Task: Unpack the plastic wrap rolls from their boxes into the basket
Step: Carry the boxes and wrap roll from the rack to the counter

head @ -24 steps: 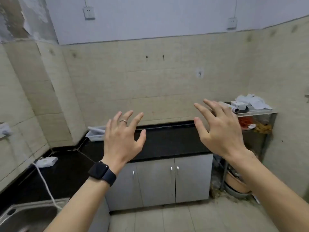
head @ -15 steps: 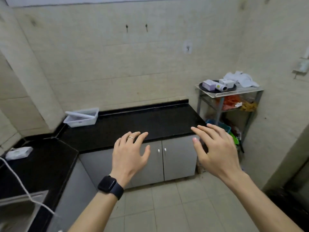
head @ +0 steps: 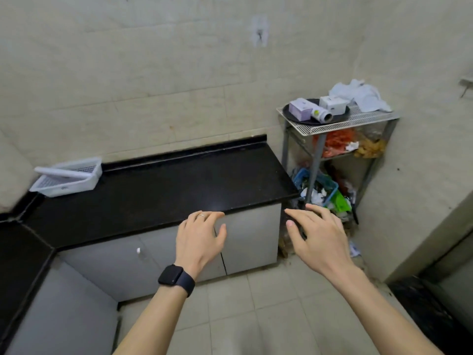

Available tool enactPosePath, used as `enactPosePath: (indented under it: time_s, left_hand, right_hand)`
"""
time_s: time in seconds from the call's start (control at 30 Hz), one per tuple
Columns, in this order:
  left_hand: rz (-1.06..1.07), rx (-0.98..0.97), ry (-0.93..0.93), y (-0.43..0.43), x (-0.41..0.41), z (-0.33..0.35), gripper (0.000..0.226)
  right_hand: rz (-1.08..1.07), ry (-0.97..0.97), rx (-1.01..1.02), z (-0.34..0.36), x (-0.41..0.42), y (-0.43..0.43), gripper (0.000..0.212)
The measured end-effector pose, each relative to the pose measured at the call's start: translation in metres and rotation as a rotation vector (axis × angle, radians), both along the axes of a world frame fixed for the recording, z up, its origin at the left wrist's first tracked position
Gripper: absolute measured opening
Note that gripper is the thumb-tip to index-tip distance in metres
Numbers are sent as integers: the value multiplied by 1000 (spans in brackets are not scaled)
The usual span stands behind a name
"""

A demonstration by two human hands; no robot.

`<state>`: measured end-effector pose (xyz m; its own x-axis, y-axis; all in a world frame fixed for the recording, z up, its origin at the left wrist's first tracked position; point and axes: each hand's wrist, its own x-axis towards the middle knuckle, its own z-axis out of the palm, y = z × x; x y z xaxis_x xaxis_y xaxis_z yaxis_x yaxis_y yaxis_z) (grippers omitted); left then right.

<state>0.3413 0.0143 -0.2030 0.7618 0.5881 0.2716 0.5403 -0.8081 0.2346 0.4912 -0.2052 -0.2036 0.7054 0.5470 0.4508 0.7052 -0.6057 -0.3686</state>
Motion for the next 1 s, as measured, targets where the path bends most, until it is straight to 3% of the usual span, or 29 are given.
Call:
enactPosePath:
  time_s: [0.37,0.6,1.0]
  left_hand:
    - [-68,-51,12,34,179,-5,35]
    - [-139,-69,-4,105,297,-24,36]
    - [-236,-228,-19,209,511,2,35]
  right_hand:
    - [-53,88,-80,-21,158,28,32]
    - [-81,94,-86,-28,278,91,34]
    - [-206,98,-68,2,459,180,37]
